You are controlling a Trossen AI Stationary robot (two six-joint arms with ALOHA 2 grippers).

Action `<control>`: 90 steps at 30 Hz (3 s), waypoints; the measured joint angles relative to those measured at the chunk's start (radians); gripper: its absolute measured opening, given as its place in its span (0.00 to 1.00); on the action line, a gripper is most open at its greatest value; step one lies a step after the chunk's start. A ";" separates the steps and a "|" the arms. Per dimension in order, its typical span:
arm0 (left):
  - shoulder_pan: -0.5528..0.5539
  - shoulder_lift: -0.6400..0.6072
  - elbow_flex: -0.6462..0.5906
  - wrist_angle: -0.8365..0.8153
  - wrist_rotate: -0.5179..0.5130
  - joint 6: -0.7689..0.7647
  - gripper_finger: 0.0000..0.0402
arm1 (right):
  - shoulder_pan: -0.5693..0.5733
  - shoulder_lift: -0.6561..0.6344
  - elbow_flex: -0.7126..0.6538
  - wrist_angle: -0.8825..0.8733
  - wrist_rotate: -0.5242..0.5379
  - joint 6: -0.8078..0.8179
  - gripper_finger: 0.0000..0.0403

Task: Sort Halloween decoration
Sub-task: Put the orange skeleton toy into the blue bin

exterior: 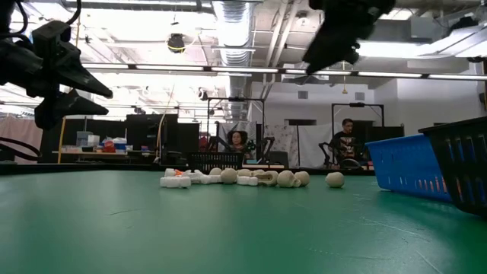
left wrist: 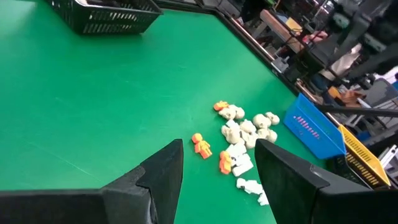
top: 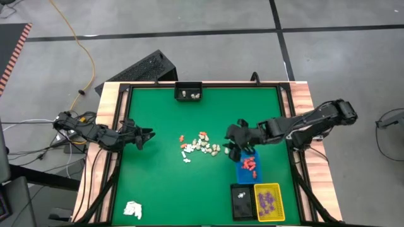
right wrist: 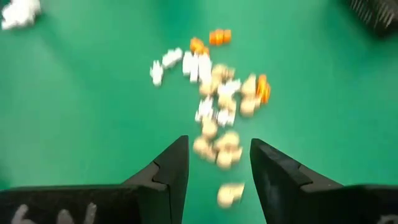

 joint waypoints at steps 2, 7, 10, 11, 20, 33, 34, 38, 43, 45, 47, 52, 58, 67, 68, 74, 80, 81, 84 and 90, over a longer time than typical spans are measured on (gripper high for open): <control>0.000 0.000 0.000 0.000 0.008 0.000 0.47 | -0.019 0.001 0.000 0.053 -0.001 -0.051 0.42; 0.000 0.000 0.000 0.001 0.027 -0.010 0.47 | -0.044 0.025 0.000 0.139 -0.004 -0.139 0.42; 0.000 0.000 0.000 0.000 0.034 -0.014 0.47 | -0.051 0.060 0.001 0.148 -0.016 -0.141 0.42; 0.000 0.000 0.000 0.001 0.034 -0.014 0.47 | -0.051 0.083 0.001 0.160 -0.032 -0.142 0.42; 0.000 0.000 0.000 0.001 0.024 -0.016 0.47 | -0.082 0.310 0.001 0.465 -0.065 -0.294 0.42; 0.000 0.000 0.000 0.002 0.021 -0.018 0.47 | -0.176 0.602 0.196 0.653 -0.114 -0.445 0.42; 0.000 0.000 0.000 0.001 0.021 -0.018 0.47 | -0.176 0.628 0.222 0.652 -0.113 -0.459 0.42; 0.000 0.000 0.000 0.000 0.024 -0.018 0.47 | -0.176 0.725 0.313 0.646 -0.114 -0.501 0.45; 0.000 0.000 0.000 0.001 0.026 -0.018 0.47 | -0.198 0.818 0.390 0.641 -0.113 -0.488 0.52; 0.000 0.000 0.000 0.001 0.026 -0.017 0.47 | -0.208 0.844 0.413 0.642 -0.106 -0.469 0.55; 0.000 0.000 0.000 0.001 0.026 -0.017 0.47 | -0.214 0.859 0.424 0.624 -0.090 -0.448 0.57; 0.000 0.000 0.000 0.001 0.026 -0.013 0.47 | -0.224 0.862 0.424 0.571 -0.087 -0.416 0.59; 0.000 0.000 0.000 0.001 0.025 -0.013 0.47 | -0.225 0.874 0.425 0.583 -0.087 -0.408 0.59; 0.000 0.000 0.000 0.000 0.026 -0.014 0.47 | -0.231 0.941 0.428 0.603 -0.089 -0.356 0.59; 0.000 0.000 0.000 -0.001 0.028 -0.015 0.47 | -0.231 0.942 0.428 0.598 -0.085 -0.355 0.59; 0.000 0.000 0.000 0.000 0.030 -0.015 0.47 | -0.231 0.943 0.428 0.588 -0.082 -0.305 0.55; 0.000 0.000 0.000 0.001 0.030 -0.016 0.47 | -0.231 0.944 0.428 0.585 -0.079 -0.296 0.38; 0.000 0.000 0.000 0.001 0.030 -0.017 0.47 | -0.231 0.944 0.427 0.585 -0.079 -0.296 0.34; 0.000 0.000 0.000 0.001 0.030 -0.017 0.47 | -0.231 0.944 0.427 0.585 -0.079 -0.296 0.24; 0.000 0.000 0.000 0.001 0.031 -0.018 0.47 | -0.231 0.930 0.425 0.589 -0.080 -0.295 0.11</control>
